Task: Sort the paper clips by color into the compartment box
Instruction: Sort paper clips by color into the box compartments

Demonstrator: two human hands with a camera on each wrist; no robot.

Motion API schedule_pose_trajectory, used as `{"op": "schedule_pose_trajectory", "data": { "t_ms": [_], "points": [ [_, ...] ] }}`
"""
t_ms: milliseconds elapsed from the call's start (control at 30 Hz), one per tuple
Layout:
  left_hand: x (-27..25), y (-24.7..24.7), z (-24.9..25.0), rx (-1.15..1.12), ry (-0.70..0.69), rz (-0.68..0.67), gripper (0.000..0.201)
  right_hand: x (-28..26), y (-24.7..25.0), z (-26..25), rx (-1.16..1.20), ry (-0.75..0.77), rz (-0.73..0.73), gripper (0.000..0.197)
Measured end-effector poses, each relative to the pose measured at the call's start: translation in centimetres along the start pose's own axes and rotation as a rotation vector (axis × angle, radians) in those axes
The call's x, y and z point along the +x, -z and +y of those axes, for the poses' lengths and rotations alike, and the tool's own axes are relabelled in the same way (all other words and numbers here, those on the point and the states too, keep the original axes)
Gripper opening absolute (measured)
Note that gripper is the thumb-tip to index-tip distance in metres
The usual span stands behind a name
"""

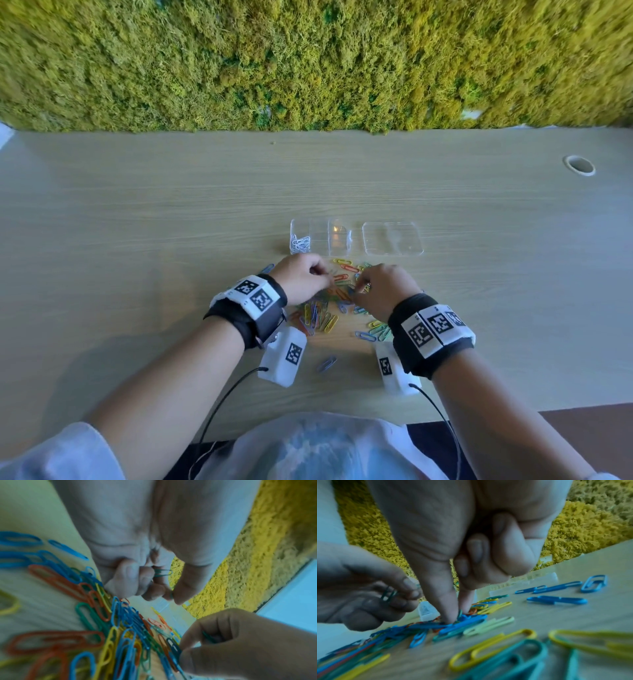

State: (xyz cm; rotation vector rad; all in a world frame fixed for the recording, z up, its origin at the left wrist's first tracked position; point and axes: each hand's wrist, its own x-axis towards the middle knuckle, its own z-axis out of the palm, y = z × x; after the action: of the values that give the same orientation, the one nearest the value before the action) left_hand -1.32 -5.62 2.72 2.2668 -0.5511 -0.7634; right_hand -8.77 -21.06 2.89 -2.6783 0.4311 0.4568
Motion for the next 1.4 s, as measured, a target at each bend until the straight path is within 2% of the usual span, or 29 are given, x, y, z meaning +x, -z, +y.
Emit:
{"op": "schedule_pose_trajectory", "data": {
  "t_ms": [67, 167, 233, 300, 500, 600, 767, 867, 933, 1000, 1067, 1133, 1267, 1400],
  "points": [
    [-0.1, 0.1, 0.1, -0.101, 0.05, -0.013, 0.021, 0.0, 0.0, -0.2, -0.008, -0.025, -0.013, 0.021],
    [-0.2, 0.2, 0.2, -0.436, 0.127, -0.069, 0.021, 0.2, 0.1, -0.2, 0.031, -0.03, -0.023, 0.019],
    [-0.1, 0.1, 0.0, -0.619, 0.132, -0.112, 0.024, 0.3, 0.3, -0.1, 0.137, -0.025, -0.008, 0.019],
    [-0.1, 0.1, -0.1, -0.7, 0.127, -0.114, 0.023, 0.3, 0.5, 0.2, 0.315, -0.023, -0.02, 0.021],
    [0.2, 0.0, -0.7, -0.726, 0.16, -0.05, 0.021, 0.4, 0.8, 0.6, 0.756, -0.065, -0.125, 0.028],
    [0.2, -0.1, -1.0, -0.691, 0.169, -0.059, 0.023, 0.1, 1.1, 0.4, 0.898, -0.081, -0.134, 0.027],
    [0.3, -0.2, -0.9, -0.751, 0.175, -0.078, 0.025, 0.1, 1.3, -0.2, 1.464, -0.145, -0.217, 0.027],
    [0.8, 0.1, -0.4, -0.825, 0.221, -0.037, 0.025, -0.1, 1.5, -0.5, 1.673, -0.104, -0.293, 0.021],
    [1.5, 0.5, 0.0, -0.723, 0.219, 0.004, 0.016, -0.3, 1.7, -0.7, 1.729, -0.075, -0.321, 0.016],
    [2.2, 1.4, 0.8, -0.399, 0.143, 0.043, 0.008, -0.3, 1.8, -0.9, 1.728, -0.074, -0.323, 0.016],
    [2.7, 2.0, 1.8, -0.007, 0.021, 0.087, 0.011, -0.1, 1.7, -1.0, 1.65, -0.108, -0.279, 0.019],
    [3.1, 2.4, 2.8, 0.238, -0.084, 0.103, 0.022, 0.3, 1.2, -1.1, 1.497, -0.148, -0.207, 0.02],
    [3.9, 2.2, 3.9, 0.501, -0.114, 0.034, 0.036, 0.9, 0.0, -1.0, 1.082, -0.184, -0.169, 0.029],
    [4.1, 2.0, 4.3, 0.568, -0.133, 0.074, 0.035, 0.6, -0.5, -0.6, 0.781, -0.145, -0.216, 0.03]
  ]
}}
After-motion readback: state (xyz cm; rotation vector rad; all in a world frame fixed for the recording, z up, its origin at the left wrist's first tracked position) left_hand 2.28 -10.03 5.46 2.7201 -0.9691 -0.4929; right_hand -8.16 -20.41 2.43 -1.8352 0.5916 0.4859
